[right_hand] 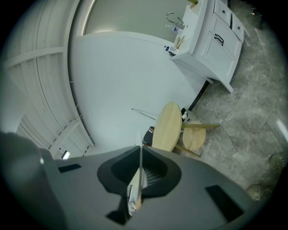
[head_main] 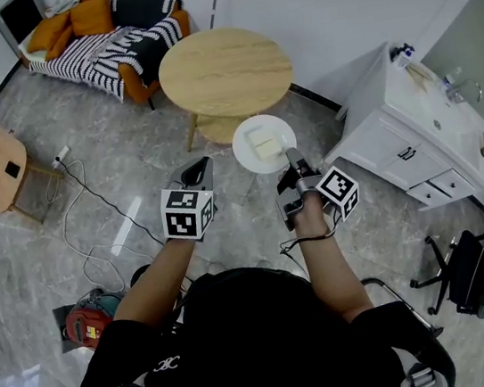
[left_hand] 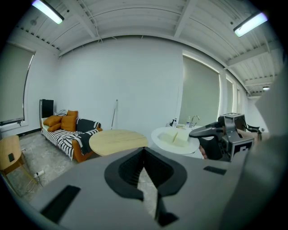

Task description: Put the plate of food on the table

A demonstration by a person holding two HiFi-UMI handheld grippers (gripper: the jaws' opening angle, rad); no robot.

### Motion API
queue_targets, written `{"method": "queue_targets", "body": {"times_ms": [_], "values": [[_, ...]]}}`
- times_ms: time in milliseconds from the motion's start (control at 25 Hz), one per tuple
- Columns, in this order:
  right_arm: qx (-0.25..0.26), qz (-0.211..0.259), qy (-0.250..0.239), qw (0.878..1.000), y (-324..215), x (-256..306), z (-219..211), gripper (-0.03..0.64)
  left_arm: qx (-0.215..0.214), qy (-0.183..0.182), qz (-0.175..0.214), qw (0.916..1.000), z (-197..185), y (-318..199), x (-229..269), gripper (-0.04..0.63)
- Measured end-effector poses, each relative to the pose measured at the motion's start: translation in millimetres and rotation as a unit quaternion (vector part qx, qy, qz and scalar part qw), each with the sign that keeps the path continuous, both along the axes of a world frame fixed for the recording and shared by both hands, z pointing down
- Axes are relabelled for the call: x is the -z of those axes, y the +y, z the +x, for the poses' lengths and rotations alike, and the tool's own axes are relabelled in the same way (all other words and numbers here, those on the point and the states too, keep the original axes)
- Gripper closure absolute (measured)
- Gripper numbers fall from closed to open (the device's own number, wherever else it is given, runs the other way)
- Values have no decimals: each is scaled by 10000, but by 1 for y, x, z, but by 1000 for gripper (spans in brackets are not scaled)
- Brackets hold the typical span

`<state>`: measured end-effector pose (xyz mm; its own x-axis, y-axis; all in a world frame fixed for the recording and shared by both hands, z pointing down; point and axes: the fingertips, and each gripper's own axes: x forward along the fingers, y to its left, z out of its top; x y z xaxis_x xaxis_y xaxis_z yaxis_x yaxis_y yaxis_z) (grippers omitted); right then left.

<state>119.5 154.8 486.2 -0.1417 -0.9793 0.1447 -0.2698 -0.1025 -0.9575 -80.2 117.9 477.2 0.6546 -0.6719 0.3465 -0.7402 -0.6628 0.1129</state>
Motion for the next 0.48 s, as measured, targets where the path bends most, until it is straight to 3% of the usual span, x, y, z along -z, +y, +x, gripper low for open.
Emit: {"method": "queue_targets", "body": {"times_ms": [480], "values": [[-210, 47, 20, 9998, -11, -1, -38, 595, -237, 50, 17, 9997, -36, -17, -4, 588]]}}
